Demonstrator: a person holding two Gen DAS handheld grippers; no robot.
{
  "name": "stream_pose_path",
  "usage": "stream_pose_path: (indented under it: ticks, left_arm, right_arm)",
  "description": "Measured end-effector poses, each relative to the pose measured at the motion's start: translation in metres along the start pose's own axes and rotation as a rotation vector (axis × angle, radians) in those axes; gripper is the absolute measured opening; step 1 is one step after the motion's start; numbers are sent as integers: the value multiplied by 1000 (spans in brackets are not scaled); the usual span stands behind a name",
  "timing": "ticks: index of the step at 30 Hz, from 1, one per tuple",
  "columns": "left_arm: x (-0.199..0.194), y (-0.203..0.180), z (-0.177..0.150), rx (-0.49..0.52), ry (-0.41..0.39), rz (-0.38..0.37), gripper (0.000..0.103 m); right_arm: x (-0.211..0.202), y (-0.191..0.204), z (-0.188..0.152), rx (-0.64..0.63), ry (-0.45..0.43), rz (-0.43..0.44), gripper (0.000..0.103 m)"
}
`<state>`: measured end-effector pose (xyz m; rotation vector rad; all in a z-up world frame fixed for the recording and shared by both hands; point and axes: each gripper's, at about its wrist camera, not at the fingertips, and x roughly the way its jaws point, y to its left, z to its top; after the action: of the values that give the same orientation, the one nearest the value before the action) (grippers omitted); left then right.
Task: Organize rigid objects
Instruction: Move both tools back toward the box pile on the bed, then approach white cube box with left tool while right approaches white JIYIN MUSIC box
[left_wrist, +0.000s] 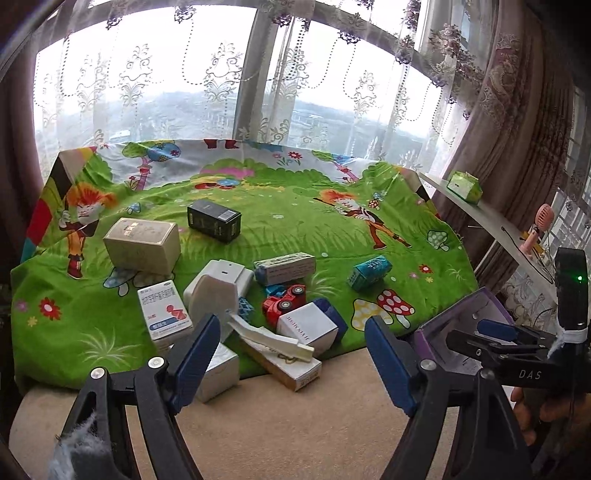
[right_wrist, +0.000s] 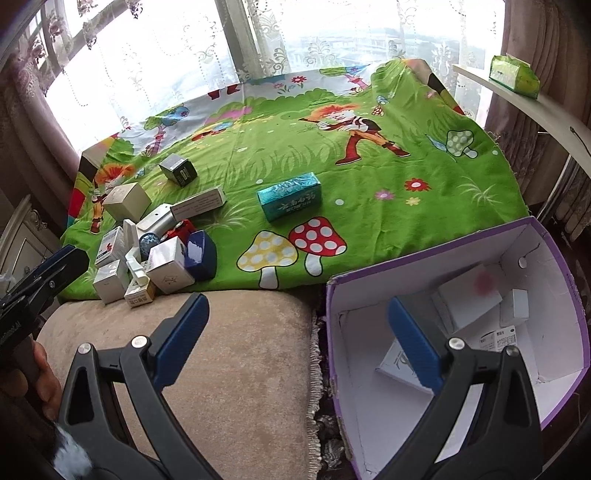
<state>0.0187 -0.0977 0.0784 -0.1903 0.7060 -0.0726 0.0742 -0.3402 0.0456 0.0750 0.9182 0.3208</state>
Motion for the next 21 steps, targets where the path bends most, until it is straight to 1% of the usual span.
stream_pose_path:
  ticks: [10,15,21]
  left_arm:
    - [4,38,-9,-107,45,53,77]
    - [8,45,-10,-127,62,59,74]
    - [19,53,-13,-169,122,43,72]
  right_arm:
    - [15,39,-2,-65,32,72,98]
    - [22,53,-2,-99,53,96,95]
    - [28,73,1,-141,65,131,95]
